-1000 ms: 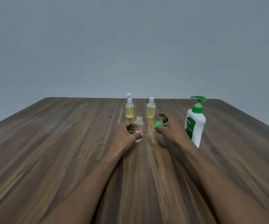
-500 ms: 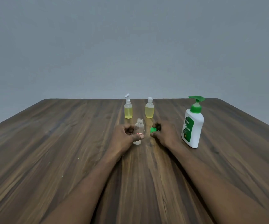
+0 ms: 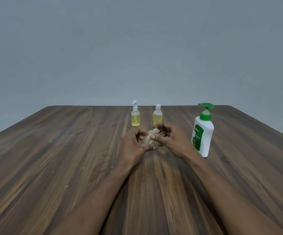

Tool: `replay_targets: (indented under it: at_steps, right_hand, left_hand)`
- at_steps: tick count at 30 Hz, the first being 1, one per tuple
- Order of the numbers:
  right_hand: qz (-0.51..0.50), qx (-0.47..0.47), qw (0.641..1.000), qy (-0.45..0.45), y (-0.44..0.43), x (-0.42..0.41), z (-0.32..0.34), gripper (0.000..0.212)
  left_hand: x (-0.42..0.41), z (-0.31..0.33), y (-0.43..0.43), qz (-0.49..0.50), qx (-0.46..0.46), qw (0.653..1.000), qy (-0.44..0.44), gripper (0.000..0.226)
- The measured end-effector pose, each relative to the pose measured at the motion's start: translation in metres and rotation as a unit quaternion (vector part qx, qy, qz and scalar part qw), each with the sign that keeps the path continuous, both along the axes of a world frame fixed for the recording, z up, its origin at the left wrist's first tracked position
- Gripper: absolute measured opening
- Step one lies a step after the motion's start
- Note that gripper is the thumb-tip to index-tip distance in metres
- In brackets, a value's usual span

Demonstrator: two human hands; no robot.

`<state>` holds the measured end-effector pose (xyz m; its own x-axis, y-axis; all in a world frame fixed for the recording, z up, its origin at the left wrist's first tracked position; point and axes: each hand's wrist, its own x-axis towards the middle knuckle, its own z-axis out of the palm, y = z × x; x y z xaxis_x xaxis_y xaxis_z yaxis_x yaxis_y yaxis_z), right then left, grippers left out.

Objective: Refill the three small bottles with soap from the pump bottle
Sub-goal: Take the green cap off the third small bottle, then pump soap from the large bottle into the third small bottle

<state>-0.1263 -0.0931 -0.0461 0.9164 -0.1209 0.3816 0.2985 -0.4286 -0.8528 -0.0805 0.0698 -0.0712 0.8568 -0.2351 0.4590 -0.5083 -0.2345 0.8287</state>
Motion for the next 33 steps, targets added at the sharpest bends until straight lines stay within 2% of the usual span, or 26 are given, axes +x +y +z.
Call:
replay_targets:
  at_steps: [3, 10, 13, 15, 16, 18, 19, 20, 21, 23, 25, 28, 33]
  right_hand:
    - [-0.002, 0.035, 0.999, -0.024, -0.003, 0.001, 0.0, 0.026]
    - [-0.013, 0.057, 0.998, -0.034, 0.0, -0.001, 0.002, 0.044]
    - [-0.086, -0.054, 0.993, -0.064, 0.002, -0.011, 0.01, 0.05]
    - [-0.208, -0.107, 0.949, -0.211, -0.003, -0.025, 0.02, 0.03]
    - [-0.28, -0.121, 0.906, -0.294, -0.009, -0.034, 0.026, 0.023]
    - [-0.403, -0.157, 0.818, -0.379, -0.029, -0.047, 0.035, 0.029]
    - [-0.439, -0.169, 0.801, -0.37, -0.041, -0.052, 0.037, 0.039]
    - [-0.453, -0.171, 0.808, -0.335, -0.053, -0.054, 0.038, 0.052]
    - [-0.448, -0.162, 0.832, -0.284, -0.064, -0.056, 0.035, 0.066]
    - [-0.388, -0.112, 0.898, -0.176, -0.078, -0.054, 0.026, 0.093]
    - [-0.321, -0.096, 0.935, -0.114, -0.081, -0.048, 0.017, 0.109]
    - [-0.296, -0.12, 0.943, -0.095, -0.083, -0.034, 0.005, 0.117]
    - [-0.309, -0.141, 0.932, -0.13, -0.084, -0.024, 0.0, 0.111]
  left_hand:
    - [-0.001, -0.001, 0.0, -0.012, 0.001, 1.0, -0.01, 0.044]
    - [0.001, -0.002, 0.0, -0.017, -0.017, 1.0, 0.004, 0.037]
    - [0.003, -0.003, 0.001, -0.012, -0.031, 0.999, 0.014, 0.032]
    - [0.005, -0.004, 0.002, -0.007, -0.041, 0.999, 0.015, 0.031]
    - [0.006, -0.004, 0.002, -0.006, -0.046, 0.999, 0.015, 0.031]
    - [0.007, -0.003, 0.001, -0.008, -0.056, 0.998, 0.018, 0.032]
    - [0.008, -0.003, 0.0, -0.009, -0.058, 0.998, 0.019, 0.033]
    - [0.009, -0.003, 0.0, -0.009, -0.059, 0.998, 0.019, 0.034]
    - [0.009, -0.003, -0.001, -0.01, -0.06, 0.998, 0.019, 0.034]
    - [0.01, -0.004, -0.001, -0.014, -0.062, 0.998, 0.02, 0.034]
    - [0.01, -0.005, 0.0, -0.016, -0.059, 0.998, 0.02, 0.034]
    - [0.01, -0.005, 0.001, -0.015, -0.058, 0.998, 0.023, 0.034]
    - [0.009, 0.0, 0.004, -0.013, -0.066, 0.997, 0.037, 0.032]
